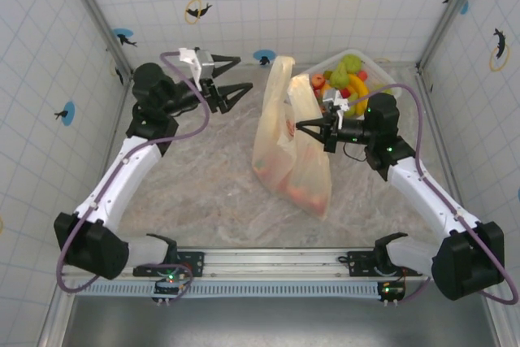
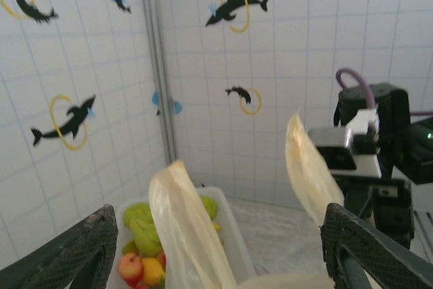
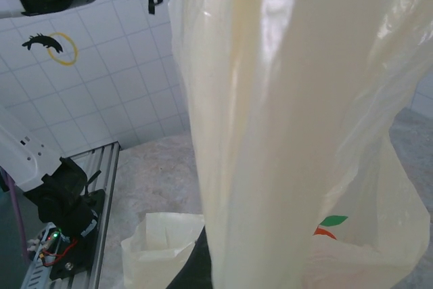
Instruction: Place the fake fruits into the plastic bag and tie a complex knot
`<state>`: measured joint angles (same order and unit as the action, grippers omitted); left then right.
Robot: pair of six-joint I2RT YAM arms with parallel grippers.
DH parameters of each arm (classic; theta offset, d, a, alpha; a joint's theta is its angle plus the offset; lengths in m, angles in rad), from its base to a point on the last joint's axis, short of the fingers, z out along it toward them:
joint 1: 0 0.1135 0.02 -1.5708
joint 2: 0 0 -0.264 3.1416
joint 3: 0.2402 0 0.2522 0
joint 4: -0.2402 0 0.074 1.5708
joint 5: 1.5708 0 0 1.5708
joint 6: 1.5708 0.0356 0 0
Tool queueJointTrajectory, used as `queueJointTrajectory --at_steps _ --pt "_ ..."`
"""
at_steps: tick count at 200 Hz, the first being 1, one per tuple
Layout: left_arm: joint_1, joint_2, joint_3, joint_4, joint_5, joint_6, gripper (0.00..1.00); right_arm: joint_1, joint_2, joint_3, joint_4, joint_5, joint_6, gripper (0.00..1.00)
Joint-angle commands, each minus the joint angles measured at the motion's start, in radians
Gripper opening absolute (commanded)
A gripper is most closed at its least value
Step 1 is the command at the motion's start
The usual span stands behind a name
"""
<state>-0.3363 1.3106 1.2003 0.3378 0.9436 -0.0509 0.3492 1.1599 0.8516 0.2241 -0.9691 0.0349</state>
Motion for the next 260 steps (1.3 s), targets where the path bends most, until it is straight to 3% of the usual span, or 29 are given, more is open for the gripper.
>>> queueJointTrajectory --at_steps 1,41,123,150,184,206,260 --pt "-0.003 0.061 -0.015 -0.026 0.056 0.027 0.84 -0.009 -0.023 0.043 -0.02 -0.007 -0.032 0.0" --pt "-0.047 0.154 0.001 -0.016 0.076 0.048 0.97 -0.011 -0.022 0.046 -0.028 0.001 -0.031 0.0" --pt "-0.12 0.293 0.086 -0.047 -0.068 0.076 0.94 -0.01 -0.031 0.043 -0.029 0.019 -0.029 0.0" --pt "-0.165 0.318 0.103 -0.047 -0.086 0.097 0.74 -0.01 -0.03 0.042 -0.032 0.031 -0.03 0.0" --pt "-0.171 0.311 0.097 -0.051 -0.071 0.125 0.21 -0.016 -0.032 0.04 -0.044 0.067 -0.043 0.0" --pt "-0.171 0.245 0.072 -0.148 -0.101 0.203 0.01 -0.036 -0.027 0.052 -0.057 0.077 -0.052 0.0" --pt "-0.171 0.03 -0.017 -0.419 -0.151 0.365 0.0 -0.009 0.048 0.128 -0.113 0.053 -0.163 0.0"
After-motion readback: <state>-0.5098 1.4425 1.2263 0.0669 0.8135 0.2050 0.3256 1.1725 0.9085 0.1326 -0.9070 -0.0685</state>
